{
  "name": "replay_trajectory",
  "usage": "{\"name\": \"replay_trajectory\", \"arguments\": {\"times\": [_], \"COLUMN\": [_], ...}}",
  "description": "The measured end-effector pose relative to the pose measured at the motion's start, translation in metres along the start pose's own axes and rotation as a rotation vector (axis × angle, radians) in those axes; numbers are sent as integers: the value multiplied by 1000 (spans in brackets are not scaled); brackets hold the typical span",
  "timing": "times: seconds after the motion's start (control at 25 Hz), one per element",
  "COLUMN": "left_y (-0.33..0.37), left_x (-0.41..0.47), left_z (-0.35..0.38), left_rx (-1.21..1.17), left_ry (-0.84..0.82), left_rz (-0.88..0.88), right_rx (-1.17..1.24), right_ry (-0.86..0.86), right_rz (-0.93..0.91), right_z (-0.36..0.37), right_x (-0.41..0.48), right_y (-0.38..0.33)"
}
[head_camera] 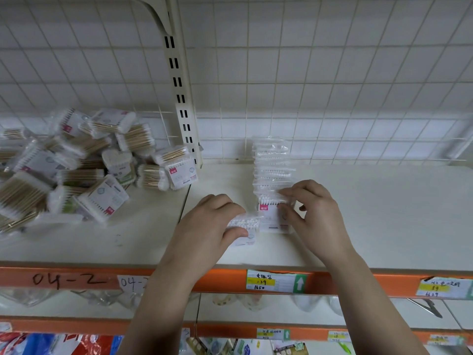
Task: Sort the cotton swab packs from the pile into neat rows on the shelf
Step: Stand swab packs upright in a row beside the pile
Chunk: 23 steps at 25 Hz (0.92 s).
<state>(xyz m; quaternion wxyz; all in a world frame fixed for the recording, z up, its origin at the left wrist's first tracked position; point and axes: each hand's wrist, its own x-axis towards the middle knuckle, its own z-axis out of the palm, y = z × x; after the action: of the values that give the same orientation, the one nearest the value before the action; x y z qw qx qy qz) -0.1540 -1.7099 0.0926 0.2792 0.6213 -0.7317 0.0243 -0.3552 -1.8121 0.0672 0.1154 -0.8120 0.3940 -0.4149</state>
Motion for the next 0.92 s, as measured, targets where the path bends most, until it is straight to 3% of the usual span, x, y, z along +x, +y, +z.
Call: {"name": "replay_trajectory", "arguments": {"times": [0.36, 0.92], "left_y": [29, 38], "left_x": [16, 32], "left_z": [25, 47], "left_rx": [-40, -21], "left_ry": [72, 143], "left_rz": [95, 55], "right_rx": [-15, -112], "right_ry": [31, -53], "right_rz": [99, 144], "right_z": [-33, -37], "right_x": [-16, -37], "right_y": [17, 42]}}
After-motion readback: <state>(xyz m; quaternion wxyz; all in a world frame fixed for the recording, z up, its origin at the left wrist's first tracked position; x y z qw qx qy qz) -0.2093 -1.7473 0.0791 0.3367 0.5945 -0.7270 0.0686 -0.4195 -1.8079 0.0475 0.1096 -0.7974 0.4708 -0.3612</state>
